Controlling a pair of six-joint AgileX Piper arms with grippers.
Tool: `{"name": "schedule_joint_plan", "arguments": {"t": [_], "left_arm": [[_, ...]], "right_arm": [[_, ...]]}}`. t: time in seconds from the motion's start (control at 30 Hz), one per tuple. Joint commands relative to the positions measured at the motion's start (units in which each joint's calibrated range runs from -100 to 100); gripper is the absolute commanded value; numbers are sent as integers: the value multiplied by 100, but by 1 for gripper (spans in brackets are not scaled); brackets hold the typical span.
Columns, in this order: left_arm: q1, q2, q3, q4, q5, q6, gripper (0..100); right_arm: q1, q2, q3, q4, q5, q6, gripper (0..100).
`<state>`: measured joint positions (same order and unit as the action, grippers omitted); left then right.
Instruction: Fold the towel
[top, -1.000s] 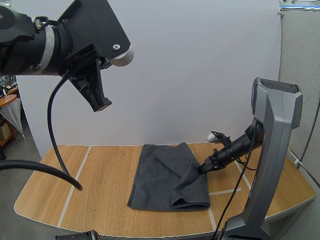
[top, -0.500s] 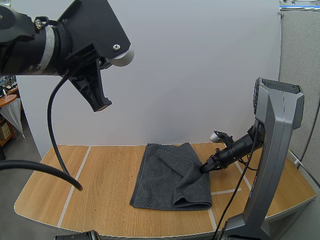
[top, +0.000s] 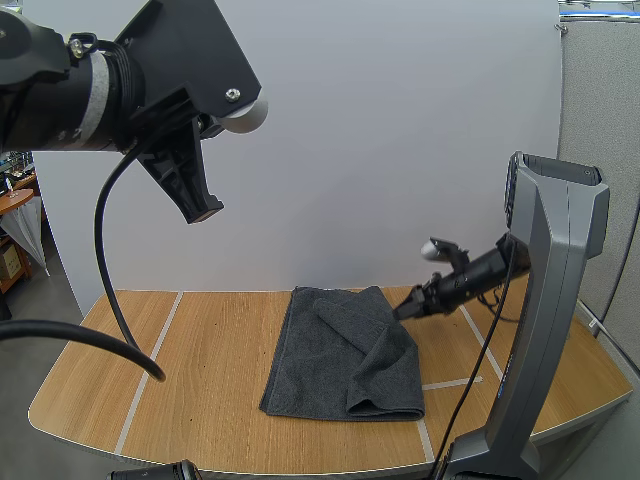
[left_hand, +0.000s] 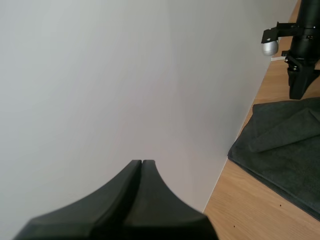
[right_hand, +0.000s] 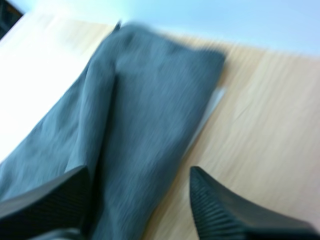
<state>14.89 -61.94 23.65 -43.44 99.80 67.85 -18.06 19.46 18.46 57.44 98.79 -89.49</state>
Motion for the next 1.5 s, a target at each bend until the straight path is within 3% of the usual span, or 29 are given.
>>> {"name": "schedule_joint_plan", "arguments": {"t": [0.0, 0.37, 0.53, 0.8, 1.23, 1.37, 1.47], "left_arm": [[-16, -25, -29, -79, 20, -31, 0], [-16, -25, -29, -79, 20, -31, 0], [-16, -25, -29, -79, 20, -31, 0], [-16, -25, -29, -79, 20, -31, 0], [-16, -25, -29, -79, 20, -31, 0], [-16, -25, -29, -79, 20, -31, 0], [-16, -25, -29, -79, 20, -31, 0]], "right_arm": [[157, -139, -256, 49, 121, 202, 99], [1255, -251, -397, -89, 82, 417, 99], [1570, -239, -428, -188, -955, 438, 99], [1619, 15, -428, -203, -1851, 354, 99], [1706, 478, -788, -325, -1997, 383, 98], [1743, 535, -802, -266, -2015, 325, 90], [1744, 535, -865, -179, -2015, 325, 74]]}}
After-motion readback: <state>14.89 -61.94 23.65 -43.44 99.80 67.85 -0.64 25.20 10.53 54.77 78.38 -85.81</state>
